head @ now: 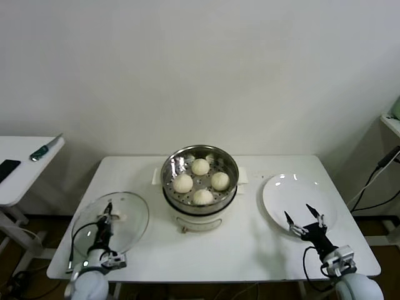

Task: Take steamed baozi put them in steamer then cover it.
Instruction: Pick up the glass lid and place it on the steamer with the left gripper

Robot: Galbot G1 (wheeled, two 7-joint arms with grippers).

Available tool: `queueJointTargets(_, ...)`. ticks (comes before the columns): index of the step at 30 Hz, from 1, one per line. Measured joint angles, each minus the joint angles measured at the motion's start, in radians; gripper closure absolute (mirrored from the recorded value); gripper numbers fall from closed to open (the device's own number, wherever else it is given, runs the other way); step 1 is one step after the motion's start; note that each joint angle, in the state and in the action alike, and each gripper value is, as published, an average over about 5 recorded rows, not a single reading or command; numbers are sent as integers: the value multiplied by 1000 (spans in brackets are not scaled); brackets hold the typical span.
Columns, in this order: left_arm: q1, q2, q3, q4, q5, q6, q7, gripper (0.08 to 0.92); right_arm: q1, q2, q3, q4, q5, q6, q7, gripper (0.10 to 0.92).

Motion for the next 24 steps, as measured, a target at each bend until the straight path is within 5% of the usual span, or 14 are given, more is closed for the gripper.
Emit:
queueJointTargets(10,78,72,17,-212,-17,154,34,849,25,-24,-15,-18,-4,-1,1,203)
queueJointTargets(24,65,264,92,-508,-92,454,153,849,96,-37,-57,-58,-30,-18,21,203)
